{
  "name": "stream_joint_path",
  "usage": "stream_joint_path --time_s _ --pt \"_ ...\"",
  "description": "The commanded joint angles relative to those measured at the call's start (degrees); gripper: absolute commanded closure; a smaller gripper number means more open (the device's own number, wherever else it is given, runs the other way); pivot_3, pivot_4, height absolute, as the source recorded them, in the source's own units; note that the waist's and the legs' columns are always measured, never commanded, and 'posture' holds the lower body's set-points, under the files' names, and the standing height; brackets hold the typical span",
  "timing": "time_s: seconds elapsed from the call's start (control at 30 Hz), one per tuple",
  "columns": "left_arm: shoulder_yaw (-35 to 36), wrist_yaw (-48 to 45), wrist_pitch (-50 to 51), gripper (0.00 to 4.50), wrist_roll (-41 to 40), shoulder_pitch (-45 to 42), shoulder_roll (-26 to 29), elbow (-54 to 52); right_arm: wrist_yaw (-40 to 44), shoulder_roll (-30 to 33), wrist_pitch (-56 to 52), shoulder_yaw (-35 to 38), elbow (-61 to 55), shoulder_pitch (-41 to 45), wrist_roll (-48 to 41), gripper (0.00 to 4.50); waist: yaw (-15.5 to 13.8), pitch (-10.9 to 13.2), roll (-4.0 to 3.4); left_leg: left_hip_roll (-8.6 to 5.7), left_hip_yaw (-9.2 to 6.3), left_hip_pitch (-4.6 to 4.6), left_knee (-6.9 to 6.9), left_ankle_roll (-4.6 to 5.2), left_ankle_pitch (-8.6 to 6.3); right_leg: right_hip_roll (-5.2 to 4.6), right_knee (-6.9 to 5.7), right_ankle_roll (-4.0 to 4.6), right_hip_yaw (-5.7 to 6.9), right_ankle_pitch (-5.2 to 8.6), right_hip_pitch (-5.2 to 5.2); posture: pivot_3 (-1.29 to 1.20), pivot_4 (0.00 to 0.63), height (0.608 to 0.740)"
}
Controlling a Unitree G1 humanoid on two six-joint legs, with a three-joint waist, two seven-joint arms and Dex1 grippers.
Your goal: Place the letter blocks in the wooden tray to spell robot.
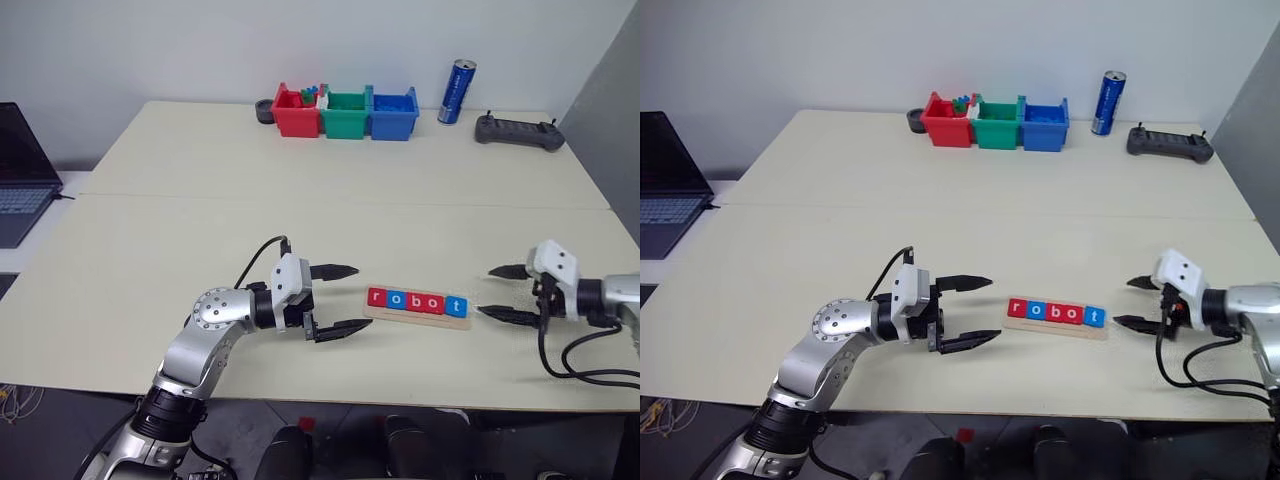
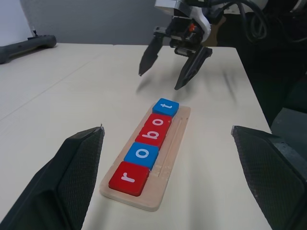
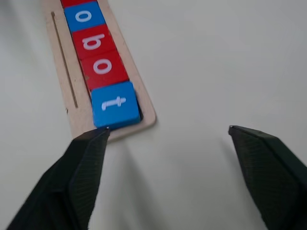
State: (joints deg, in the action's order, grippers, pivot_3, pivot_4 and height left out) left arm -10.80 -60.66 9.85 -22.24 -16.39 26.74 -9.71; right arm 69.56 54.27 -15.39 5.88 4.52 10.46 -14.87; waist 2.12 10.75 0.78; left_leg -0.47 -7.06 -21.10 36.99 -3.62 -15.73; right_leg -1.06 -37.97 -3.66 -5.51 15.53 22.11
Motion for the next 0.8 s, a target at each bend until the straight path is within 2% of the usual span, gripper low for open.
stream_joint_path --time_s 0.03,0.2,0.23,0.3,0.8 --pt "0.65 -0.21 -0.72 0.00 -0.44 -1.16 -0.17 -0.80 -0.53 0.90 0.64 1.83 -2.80 -2.15 -0.61 1.77 0.11 0.00 -0.01 0.00 0.03 0.01 0.01 0.00 0.00 0.00 -0.01 0.00 -0.02 0.00 0.00 0.00 0.150 0.740" --pt "0.57 -0.27 -0.60 0.00 -0.39 -1.58 -0.19 -0.66 -2.16 -0.62 0.65 0.38 -4.02 -2.69 -0.13 3.41 0.34 0.00 0.00 0.02 0.07 0.05 0.01 0.00 0.00 0.01 -0.02 0.00 -0.03 0.00 0.00 0.00 0.150 0.740" --pt "0.58 -0.27 -0.53 0.00 -0.42 -1.51 -0.13 -0.80 -2.39 -0.88 0.86 0.10 -3.97 -2.70 0.04 3.89 0.33 0.00 0.00 0.02 0.05 0.05 0.01 0.00 0.00 0.01 -0.02 0.00 -0.02 0.00 0.00 0.00 0.150 0.740" --pt "0.65 -0.23 -0.33 0.00 -0.53 -0.98 0.17 -1.48 -3.13 -1.55 1.02 -0.91 -3.67 -2.35 0.71 4.45 0.30 0.00 0.00 0.02 0.05 0.05 0.01 0.00 0.00 0.01 -0.02 0.00 -0.02 0.00 0.00 0.00 0.150 0.740" --pt "0.93 0.87 0.26 0.00 -0.54 0.52 0.57 -3.09 -4.19 -4.14 2.46 -4.78 0.17 2.17 2.50 4.45 0.15 0.00 0.00 0.01 0.04 0.03 0.01 0.00 0.00 0.00 0.00 0.00 -0.02 0.00 0.00 0.00 0.150 0.740"
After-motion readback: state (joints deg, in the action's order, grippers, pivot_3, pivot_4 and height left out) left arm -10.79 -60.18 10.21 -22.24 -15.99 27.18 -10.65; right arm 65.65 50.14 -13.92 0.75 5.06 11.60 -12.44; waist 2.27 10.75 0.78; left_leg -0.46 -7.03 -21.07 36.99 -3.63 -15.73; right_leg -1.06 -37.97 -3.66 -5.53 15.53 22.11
